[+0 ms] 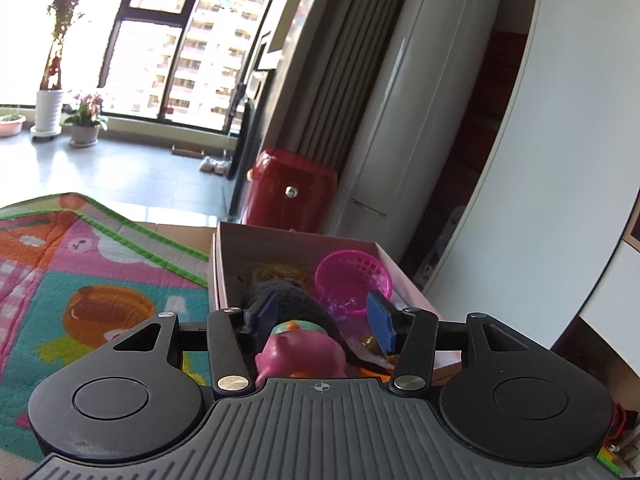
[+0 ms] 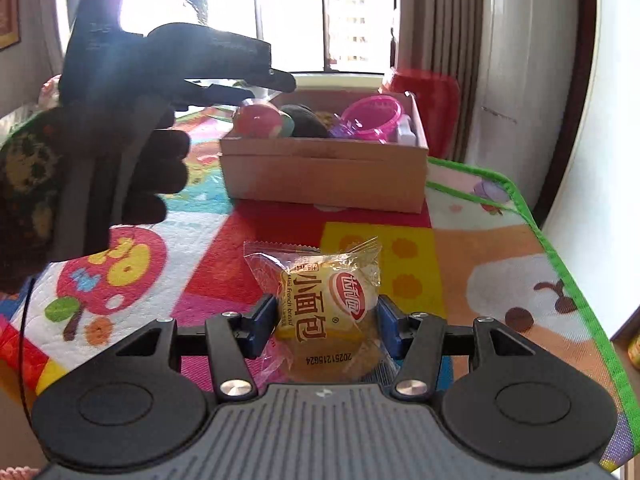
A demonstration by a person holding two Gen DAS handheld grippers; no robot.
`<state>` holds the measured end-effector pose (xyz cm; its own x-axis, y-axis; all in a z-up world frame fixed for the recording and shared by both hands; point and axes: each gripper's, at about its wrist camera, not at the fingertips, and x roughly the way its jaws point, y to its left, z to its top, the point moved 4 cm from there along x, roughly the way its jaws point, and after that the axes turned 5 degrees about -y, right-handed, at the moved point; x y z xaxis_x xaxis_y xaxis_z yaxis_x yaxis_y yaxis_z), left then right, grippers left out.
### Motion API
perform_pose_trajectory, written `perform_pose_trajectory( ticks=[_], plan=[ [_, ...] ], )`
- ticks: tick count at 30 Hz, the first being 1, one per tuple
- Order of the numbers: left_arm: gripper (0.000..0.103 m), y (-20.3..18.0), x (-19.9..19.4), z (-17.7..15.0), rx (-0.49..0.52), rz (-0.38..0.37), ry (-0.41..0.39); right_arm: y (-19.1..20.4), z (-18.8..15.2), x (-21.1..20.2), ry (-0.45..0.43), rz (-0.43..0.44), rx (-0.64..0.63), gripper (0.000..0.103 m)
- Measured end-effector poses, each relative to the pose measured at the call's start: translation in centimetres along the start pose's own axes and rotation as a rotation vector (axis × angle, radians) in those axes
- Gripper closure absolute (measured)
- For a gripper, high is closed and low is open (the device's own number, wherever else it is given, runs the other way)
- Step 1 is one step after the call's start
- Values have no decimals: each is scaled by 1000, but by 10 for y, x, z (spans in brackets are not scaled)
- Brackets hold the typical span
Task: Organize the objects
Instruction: 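Lower the pink toy into the box and open the left gripper while the right gripper holds the bread roll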
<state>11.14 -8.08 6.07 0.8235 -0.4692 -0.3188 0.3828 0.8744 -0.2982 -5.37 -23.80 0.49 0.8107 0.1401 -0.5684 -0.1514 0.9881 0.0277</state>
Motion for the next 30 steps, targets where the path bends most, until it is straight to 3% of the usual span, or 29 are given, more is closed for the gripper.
perform_pose_trajectory(
  ticks=[3, 9, 12, 19, 25, 26, 29, 30],
  plan=[
    [49, -1, -8, -6, 54, 57, 25, -1, 0, -2, 3, -22, -25, 49],
    [51, 0, -19, -13, 69, 45, 38, -5, 0, 2, 21, -29, 12, 49],
    [68, 3, -11, -10, 75, 69, 52, -2, -3, 2, 27, -20, 13, 49],
    [69, -7, -5, -7, 104, 74, 43, -4, -6, 3, 28, -13, 30, 49],
    [68, -18, 26, 8, 180, 81, -11, -4, -9, 6, 35, -15, 44, 49],
    [68, -18, 32, 9, 184, 84, 4, -4, -9, 5, 34, -14, 44, 49],
    [65, -10, 48, 2, 124, 72, 153, -4, -9, 1, 21, -11, 39, 49],
    [63, -7, 45, -1, 117, 68, 154, -4, -10, 0, 17, -12, 38, 49]
  ],
)
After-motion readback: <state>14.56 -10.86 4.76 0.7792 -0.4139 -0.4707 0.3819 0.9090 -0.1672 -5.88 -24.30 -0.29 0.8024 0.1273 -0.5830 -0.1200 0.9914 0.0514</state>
